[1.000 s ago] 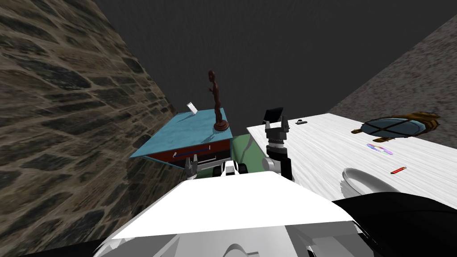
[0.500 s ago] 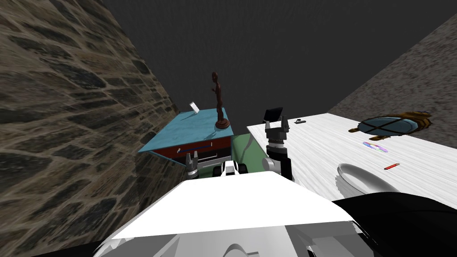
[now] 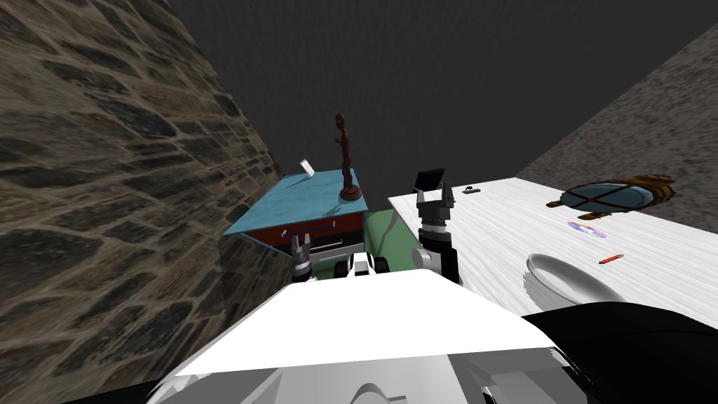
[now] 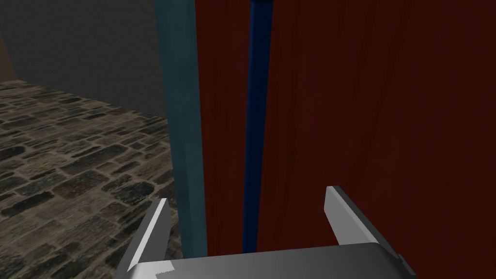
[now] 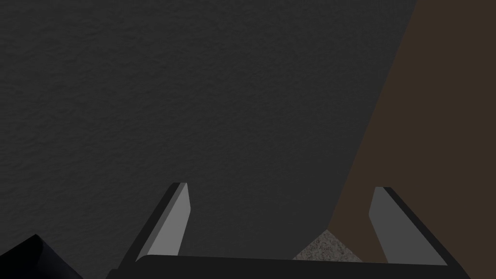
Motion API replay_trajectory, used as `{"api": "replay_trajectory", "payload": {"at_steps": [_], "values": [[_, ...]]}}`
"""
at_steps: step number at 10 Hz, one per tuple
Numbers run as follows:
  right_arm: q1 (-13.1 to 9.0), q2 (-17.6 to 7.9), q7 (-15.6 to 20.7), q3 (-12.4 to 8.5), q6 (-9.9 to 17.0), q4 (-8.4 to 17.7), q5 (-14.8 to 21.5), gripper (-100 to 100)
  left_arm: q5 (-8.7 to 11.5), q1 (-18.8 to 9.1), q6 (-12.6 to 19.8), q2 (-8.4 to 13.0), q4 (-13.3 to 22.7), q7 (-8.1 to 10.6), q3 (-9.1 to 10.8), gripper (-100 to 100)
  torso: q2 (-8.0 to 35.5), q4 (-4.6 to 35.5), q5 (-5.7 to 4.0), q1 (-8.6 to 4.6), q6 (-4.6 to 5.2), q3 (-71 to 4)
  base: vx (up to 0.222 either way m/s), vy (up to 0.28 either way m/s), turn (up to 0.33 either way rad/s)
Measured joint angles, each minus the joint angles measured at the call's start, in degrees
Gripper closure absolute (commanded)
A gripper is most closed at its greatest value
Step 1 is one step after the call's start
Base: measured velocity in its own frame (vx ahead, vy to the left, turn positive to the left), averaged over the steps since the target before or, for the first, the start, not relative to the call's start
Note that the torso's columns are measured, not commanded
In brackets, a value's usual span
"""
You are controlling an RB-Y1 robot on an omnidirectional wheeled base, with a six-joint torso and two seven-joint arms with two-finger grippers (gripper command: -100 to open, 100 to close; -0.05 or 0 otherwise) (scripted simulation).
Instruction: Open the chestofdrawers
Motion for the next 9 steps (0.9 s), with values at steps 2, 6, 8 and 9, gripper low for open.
{"api": "replay_trajectory", "payload": {"at_steps": [2, 6, 8, 9], "values": [[0.0, 0.0, 0.0, 0.0, 0.0, 0.0, 0.0, 0, 0.2, -0.9, 2.8, 0.6, -1.9, 0.28, 0.2, -100, 0.0, 0.0, 0.0, 0.01, 0.0, 0.0, -0.028, -0.027, 0.014], [0.0, 0.0, 0.0, 0.0, 0.0, 0.0, 0.0, 0, 0.4, -2.1, 4.4, 1.0, -1.9, 0.4, 0.37, 100, 0.0, 0.0, 0.05, 0.16, -0.01, 0.0, 0.0, -0.002, -0.008], [0.0, 0.0, 0.0, 0.0, 0.0, 0.0, 0.0, 0, 0.0, -0.1, 2.8, 0.2, -2.2, 0.07, -0.02, 100, 0.1, 0.1, -0.03, 0.08, -0.04, 0.0, 0.035, 0.026, -0.005], [0.0, 0.0, 0.0, 0.0, 0.0, 0.0, 0.0, 0, 0.0, -0.2, 1.6, 0.0, -1.2, -0.06, -0.05, 100, 0.1, 0.0, 0.06, 0.13, -0.03, 0.1, 0.032, 0.025, -0.007]]}}
